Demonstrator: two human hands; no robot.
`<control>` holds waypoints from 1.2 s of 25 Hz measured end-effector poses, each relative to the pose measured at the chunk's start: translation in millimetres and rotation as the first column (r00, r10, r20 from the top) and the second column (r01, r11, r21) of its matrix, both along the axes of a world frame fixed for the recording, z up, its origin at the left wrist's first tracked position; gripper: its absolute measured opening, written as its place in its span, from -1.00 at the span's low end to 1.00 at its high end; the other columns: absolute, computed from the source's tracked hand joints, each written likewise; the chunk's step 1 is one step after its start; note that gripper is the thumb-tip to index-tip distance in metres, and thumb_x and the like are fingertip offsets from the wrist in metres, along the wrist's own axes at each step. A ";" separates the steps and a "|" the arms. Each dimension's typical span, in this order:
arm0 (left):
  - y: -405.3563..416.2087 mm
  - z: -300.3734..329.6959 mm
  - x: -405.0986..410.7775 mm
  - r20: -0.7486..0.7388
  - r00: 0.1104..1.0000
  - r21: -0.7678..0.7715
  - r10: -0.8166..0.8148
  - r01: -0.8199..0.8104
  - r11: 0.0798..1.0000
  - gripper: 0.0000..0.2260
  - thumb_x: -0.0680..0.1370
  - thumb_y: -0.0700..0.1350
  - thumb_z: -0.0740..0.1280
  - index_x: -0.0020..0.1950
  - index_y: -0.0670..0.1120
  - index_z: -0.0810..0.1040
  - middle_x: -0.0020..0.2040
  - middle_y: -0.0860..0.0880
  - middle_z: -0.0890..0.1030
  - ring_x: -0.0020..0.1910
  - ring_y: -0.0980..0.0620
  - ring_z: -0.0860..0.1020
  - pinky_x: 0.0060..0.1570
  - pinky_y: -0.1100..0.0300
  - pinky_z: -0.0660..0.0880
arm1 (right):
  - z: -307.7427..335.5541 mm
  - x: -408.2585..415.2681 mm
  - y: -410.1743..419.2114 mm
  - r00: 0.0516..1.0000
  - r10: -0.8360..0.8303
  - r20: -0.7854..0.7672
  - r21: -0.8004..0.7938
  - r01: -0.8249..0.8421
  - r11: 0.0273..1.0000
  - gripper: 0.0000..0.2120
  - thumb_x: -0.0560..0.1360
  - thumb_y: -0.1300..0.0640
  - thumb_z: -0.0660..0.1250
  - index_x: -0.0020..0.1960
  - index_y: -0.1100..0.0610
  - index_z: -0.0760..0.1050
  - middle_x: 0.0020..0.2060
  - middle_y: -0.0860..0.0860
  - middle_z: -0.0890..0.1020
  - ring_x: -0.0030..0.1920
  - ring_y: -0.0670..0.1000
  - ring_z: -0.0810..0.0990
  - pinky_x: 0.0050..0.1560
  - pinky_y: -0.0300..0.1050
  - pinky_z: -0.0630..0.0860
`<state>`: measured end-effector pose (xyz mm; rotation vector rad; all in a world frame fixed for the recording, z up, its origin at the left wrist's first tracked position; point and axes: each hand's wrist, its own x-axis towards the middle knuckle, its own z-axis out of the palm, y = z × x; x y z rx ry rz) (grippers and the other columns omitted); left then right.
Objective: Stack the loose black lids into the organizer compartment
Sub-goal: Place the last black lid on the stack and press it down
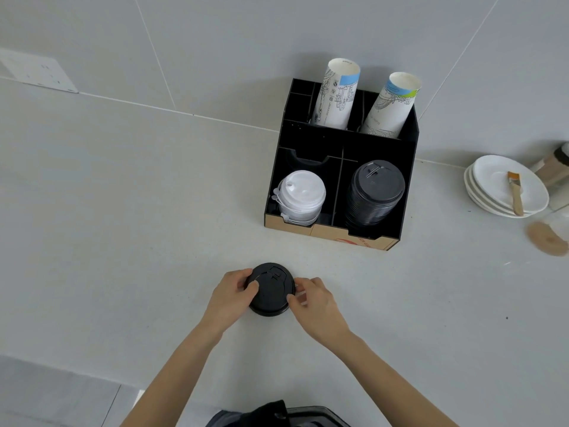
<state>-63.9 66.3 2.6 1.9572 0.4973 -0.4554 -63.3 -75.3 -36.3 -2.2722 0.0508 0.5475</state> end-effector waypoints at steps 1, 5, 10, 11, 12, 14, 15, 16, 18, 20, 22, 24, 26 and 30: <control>-0.4 -0.2 -0.2 0.014 1.000 -0.015 0.008 -0.008 1.000 -0.81 0.54 -0.25 0.16 -0.10 0.02 0.45 -0.27 0.23 0.39 -0.12 0.06 0.42 -0.18 0.26 0.35 | 0.4 -0.5 0.3 1.000 -0.005 0.003 0.012 0.005 1.000 -0.69 0.51 0.14 0.19 0.24 0.19 0.37 0.14 0.15 0.44 0.05 0.11 0.54 0.13 -0.13 0.46; -5.8 0.4 0.4 0.032 0.998 -0.068 0.050 -0.048 0.997 -0.75 0.54 -0.22 0.16 0.18 -0.10 0.48 -0.08 0.12 0.48 -0.01 0.05 0.42 -0.03 0.22 0.35 | 3.2 -0.2 -0.7 0.995 -0.090 0.051 0.091 0.085 0.992 -0.68 0.51 0.16 0.19 0.26 0.15 0.37 0.15 0.12 0.42 0.07 0.05 0.52 0.13 -0.19 0.44; -14.6 2.5 6.8 0.020 0.997 -0.114 0.069 -0.066 0.991 -0.71 0.52 -0.19 0.18 0.24 -0.08 0.44 0.25 -0.09 0.44 0.07 0.00 0.50 0.22 0.10 0.43 | 14.2 7.5 -11.1 0.972 -0.203 0.123 0.147 0.184 0.972 -0.63 0.50 0.20 0.22 0.29 0.18 0.33 0.07 0.03 0.35 -0.03 -0.03 0.47 0.06 -0.25 0.43; -17.2 4.3 7.9 0.028 0.998 -0.125 0.058 -0.054 0.991 -0.71 0.51 -0.19 0.19 0.22 -0.07 0.45 0.25 -0.10 0.45 0.10 -0.02 0.51 0.25 0.04 0.44 | 16.8 9.8 -14.1 0.966 -0.219 0.137 0.155 0.198 0.968 -0.63 0.49 0.21 0.23 0.29 0.18 0.34 0.07 0.03 0.35 -0.04 -0.03 0.47 0.05 -0.26 0.43; -20.4 5.9 9.2 0.041 0.998 -0.130 0.049 -0.043 0.991 -0.72 0.50 -0.18 0.19 0.21 -0.06 0.46 0.25 -0.10 0.46 0.12 -0.03 0.52 0.26 -0.01 0.45 | 19.7 12.5 -17.8 0.960 -0.235 0.150 0.165 0.210 0.964 -0.63 0.49 0.22 0.24 0.28 0.18 0.35 0.07 0.04 0.36 -0.04 -0.02 0.47 0.03 -0.26 0.43; -27.8 11.2 12.2 0.079 0.996 -0.140 0.043 -0.032 0.990 -0.72 0.50 -0.19 0.20 0.19 -0.05 0.47 0.24 -0.07 0.45 0.12 -0.02 0.52 0.25 -0.05 0.46 | 26.1 19.0 -26.0 0.948 -0.260 0.186 0.184 0.227 0.957 -0.65 0.48 0.24 0.25 0.25 0.18 0.38 0.08 0.06 0.38 -0.04 -0.01 0.48 0.00 -0.26 0.43; -31.8 14.1 14.2 0.102 0.994 -0.139 0.040 -0.025 0.990 -0.73 0.50 -0.20 0.20 0.19 -0.05 0.47 0.21 -0.05 0.43 0.10 0.00 0.51 0.25 -0.04 0.46 | 30.0 22.4 -30.8 0.941 -0.268 0.205 0.190 0.230 0.954 -0.67 0.47 0.25 0.25 0.23 0.17 0.40 0.07 0.06 0.39 -0.04 0.00 0.49 -0.03 -0.28 0.44; -35.8 17.4 16.4 0.126 0.992 -0.133 0.031 -0.014 0.991 -0.73 0.50 -0.20 0.21 0.19 -0.06 0.46 0.19 -0.04 0.42 0.07 0.02 0.50 0.24 -0.03 0.46 | 33.7 25.7 -35.9 0.935 -0.274 0.227 0.196 0.232 0.953 -0.69 0.47 0.26 0.25 0.21 0.15 0.42 0.06 0.05 0.40 -0.04 0.01 0.50 -0.07 -0.31 0.44; -45.2 24.9 21.7 0.172 0.985 -0.128 0.004 0.018 0.992 -0.72 0.50 -0.21 0.21 0.20 -0.06 0.45 0.18 -0.03 0.41 0.06 0.03 0.49 0.23 0.01 0.47 | 41.2 32.3 -47.4 0.912 -0.294 0.285 0.203 0.242 0.949 -0.72 0.47 0.27 0.25 0.17 0.14 0.45 0.06 0.08 0.45 -0.04 0.02 0.51 -0.18 -0.44 0.44; -53.9 30.9 26.6 0.212 0.977 -0.128 -0.019 0.047 0.991 -0.72 0.51 -0.21 0.20 0.21 -0.05 0.45 0.18 0.00 0.41 0.07 0.03 0.50 0.23 0.05 0.46 | 48.5 38.7 -59.8 0.891 -0.319 0.324 0.201 0.265 0.943 -0.72 0.46 0.26 0.26 0.17 0.14 0.45 0.10 0.11 0.48 -0.05 -0.01 0.51 -0.21 -0.49 0.45; -63.0 36.0 33.4 0.240 0.970 -0.132 -0.037 0.071 0.989 -0.72 0.53 -0.22 0.16 0.21 -0.05 0.45 0.17 0.03 0.42 0.07 0.04 0.50 0.23 0.07 0.46 | 56.7 45.0 -72.1 0.873 -0.350 0.339 0.207 0.294 0.933 -0.71 0.47 0.25 0.26 0.18 0.13 0.44 0.12 0.10 0.50 -0.06 -0.02 0.52 -0.19 -0.49 0.44; -73.2 41.4 40.1 0.261 0.963 -0.138 -0.063 0.101 0.985 -0.70 0.53 -0.22 0.14 0.23 -0.06 0.44 0.23 0.02 0.45 0.09 0.04 0.50 0.25 0.07 0.44 | 65.4 50.7 -83.7 0.855 -0.372 0.360 0.220 0.310 0.925 -0.72 0.47 0.25 0.25 0.18 0.13 0.44 0.13 0.10 0.52 -0.04 -0.03 0.52 -0.18 -0.56 0.42; -83.9 46.3 46.2 0.283 0.955 -0.150 -0.084 0.130 0.980 -0.68 0.53 -0.23 0.14 0.26 -0.06 0.42 0.28 -0.01 0.46 0.10 0.05 0.50 0.26 0.09 0.42 | 74.9 57.3 -93.5 0.843 -0.378 0.383 0.223 0.313 0.923 -0.71 0.48 0.25 0.24 0.19 0.13 0.44 0.14 0.09 0.53 -0.01 -0.03 0.52 -0.07 -0.44 0.42; -103.5 52.6 60.2 0.266 0.958 -0.206 -0.103 0.161 0.965 -0.65 0.54 -0.19 0.13 0.33 -0.03 0.35 0.32 -0.02 0.40 0.14 0.05 0.50 0.20 0.22 0.36 | 90.6 75.5 -107.2 0.822 -0.397 0.408 0.230 0.328 0.916 -0.68 0.49 0.25 0.22 0.23 0.11 0.42 0.17 0.07 0.54 0.03 -0.01 0.51 0.09 -0.21 0.41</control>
